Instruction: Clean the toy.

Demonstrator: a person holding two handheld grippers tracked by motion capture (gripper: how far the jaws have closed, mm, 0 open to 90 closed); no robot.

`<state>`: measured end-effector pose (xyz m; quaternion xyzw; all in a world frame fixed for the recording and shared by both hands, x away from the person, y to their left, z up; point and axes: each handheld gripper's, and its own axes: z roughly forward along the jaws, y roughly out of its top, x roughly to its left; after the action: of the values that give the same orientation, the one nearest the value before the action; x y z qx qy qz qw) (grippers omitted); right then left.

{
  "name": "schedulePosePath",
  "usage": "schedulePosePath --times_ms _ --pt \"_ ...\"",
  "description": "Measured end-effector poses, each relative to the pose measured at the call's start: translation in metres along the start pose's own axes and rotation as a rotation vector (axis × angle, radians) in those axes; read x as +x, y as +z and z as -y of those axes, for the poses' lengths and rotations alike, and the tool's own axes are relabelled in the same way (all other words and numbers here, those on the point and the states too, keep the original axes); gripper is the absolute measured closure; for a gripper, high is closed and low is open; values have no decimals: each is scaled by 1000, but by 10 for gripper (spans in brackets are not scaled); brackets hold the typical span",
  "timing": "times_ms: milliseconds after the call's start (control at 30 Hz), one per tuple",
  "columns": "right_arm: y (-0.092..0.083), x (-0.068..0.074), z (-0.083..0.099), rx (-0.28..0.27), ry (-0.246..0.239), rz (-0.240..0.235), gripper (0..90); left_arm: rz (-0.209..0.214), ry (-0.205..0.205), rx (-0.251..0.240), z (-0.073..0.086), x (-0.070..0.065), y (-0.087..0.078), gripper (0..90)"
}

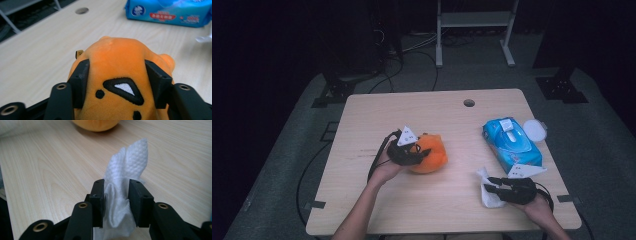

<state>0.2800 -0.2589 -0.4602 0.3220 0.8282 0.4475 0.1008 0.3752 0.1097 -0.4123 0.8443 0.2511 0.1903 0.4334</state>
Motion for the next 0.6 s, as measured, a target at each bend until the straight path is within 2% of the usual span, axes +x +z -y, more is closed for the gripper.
schedulePosePath --times_ms 100,333,500,600 --pt "0 -1 0 0 7 4 589 24 -11 -10 4 -1 0 378" --pt "-4 -5 -1 -39 27 -6 488 36 -39 -17 1 2 -4 243" --pt "-5 -8 0 -44 40 2 424 57 -75 -60 0 4 -12 171" --pt "-6 -10 0 -52 46 10 390 64 -79 -67 0 3 -18 118"
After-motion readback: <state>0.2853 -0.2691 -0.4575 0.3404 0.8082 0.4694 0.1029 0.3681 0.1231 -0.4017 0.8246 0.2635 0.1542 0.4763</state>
